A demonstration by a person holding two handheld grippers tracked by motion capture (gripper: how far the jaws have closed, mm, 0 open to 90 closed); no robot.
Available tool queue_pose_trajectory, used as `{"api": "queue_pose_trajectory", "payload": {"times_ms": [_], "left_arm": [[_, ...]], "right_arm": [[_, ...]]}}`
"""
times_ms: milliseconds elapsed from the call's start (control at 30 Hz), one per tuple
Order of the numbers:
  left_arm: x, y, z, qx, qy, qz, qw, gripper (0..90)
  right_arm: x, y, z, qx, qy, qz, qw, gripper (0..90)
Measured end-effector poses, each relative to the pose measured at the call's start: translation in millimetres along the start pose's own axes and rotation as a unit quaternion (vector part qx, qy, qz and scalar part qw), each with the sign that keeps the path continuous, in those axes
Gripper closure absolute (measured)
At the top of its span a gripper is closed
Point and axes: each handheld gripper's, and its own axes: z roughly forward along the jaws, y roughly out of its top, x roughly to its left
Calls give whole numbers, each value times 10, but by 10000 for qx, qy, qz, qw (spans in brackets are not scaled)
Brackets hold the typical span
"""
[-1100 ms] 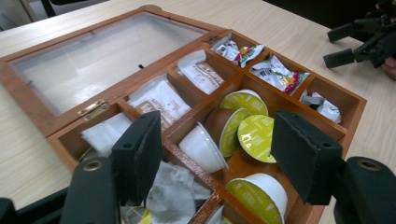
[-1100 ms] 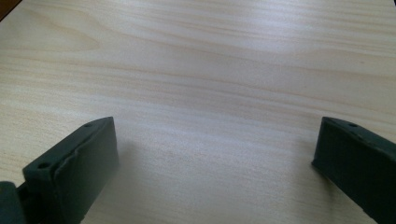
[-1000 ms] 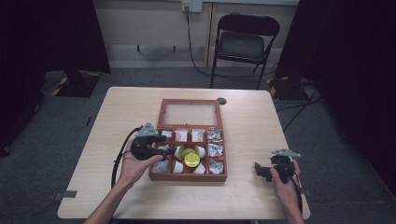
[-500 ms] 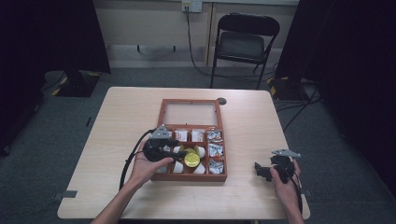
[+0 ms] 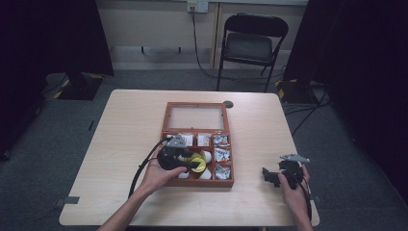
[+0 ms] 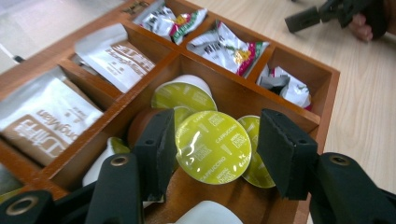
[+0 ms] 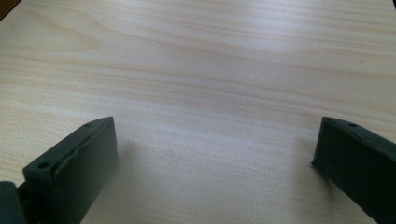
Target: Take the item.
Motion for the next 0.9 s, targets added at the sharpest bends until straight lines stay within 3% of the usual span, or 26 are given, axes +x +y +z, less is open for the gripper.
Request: {"api": "queue_pose_trajectory", "payload": {"times_ms": [167,233,300,433,500,633,900], "left_arm": [[19,25,58,53,-47,27,10000,461],[-4,33,147,267,-72,66,9996,461],[-19,30,175,325,-22,119,9994,461],[-44,35,230,382,10,184,9991,390],[-41,43,231,380,123,115,9991,385],[-25,36,252,517,142,66,9985,373],[-54,52,304,893,172,275,9955,358]], "right_arm": [[1,-2,-2,0,-5,4,10000,0],[2,-4,-4,-3,-6,6,10000,0],[3,-5,-4,-2,-5,6,10000,0],[5,-8,-8,0,-10,16,10000,0],[6,-10,-10,-1,-16,20,10000,0],[6,-11,-11,-3,-17,22,10000,0],[7,-11,-11,-3,-18,23,10000,0]]}}
